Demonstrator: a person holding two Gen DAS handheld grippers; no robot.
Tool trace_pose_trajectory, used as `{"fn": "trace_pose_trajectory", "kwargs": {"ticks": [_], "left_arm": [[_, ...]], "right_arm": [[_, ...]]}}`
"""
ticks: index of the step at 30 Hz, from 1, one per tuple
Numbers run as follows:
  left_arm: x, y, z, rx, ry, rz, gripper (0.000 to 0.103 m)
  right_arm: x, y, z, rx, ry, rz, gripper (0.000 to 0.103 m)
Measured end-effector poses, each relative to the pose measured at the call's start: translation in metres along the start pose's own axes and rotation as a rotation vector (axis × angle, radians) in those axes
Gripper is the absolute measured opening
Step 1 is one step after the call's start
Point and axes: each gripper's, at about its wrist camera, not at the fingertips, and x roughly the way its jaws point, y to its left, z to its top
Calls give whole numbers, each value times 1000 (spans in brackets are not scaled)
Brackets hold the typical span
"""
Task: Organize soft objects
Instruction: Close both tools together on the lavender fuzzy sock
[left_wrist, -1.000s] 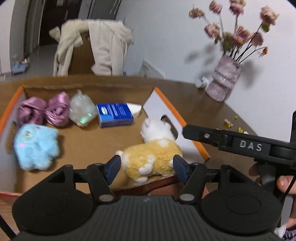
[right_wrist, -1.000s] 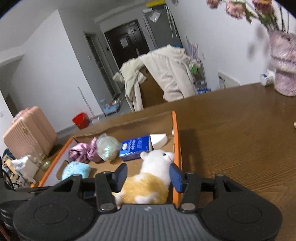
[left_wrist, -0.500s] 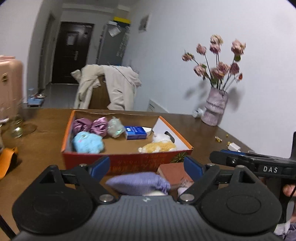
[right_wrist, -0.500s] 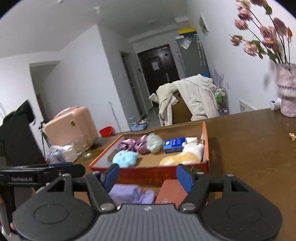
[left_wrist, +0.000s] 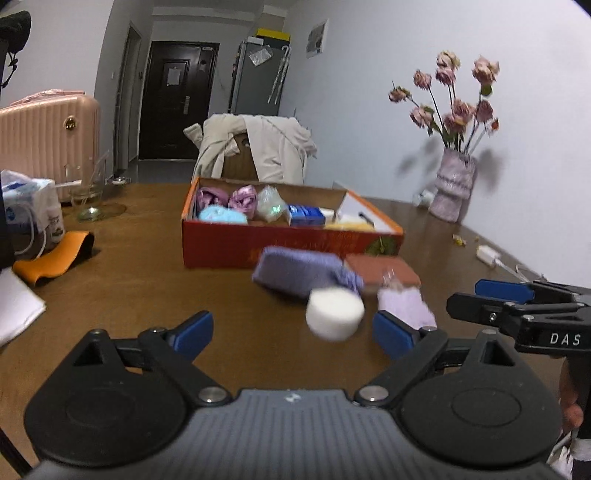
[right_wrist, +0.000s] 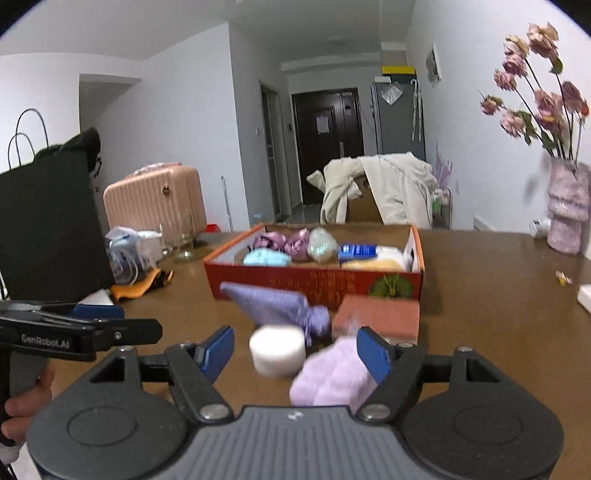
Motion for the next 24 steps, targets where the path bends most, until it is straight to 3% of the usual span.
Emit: {"fn": "trace_pose_trajectory", "kwargs": {"ticks": [7,15,18,20,22,24], "left_arm": [[-5,-18,-26,40,37,-39,95],[20,-28,-24,49,64,-61,95],[25,-28,-21,44,68,-51,95],[26,-26,-21,41,70,-43,95],[24,-22,-21,43,65,-26,95],[20,-14,-20,34,50,3,95]], "right_arm": [[-9,-5,-30,56,60,-25,72],[24,-26,-30,138,80,-33,70],[44,-28,-27,148,67,-47,66],[54,-31,-27,179,76,-53,52],[60,-29,-29,206,102,-11,42],[57,-19,-34,205,114,145,42]]}}
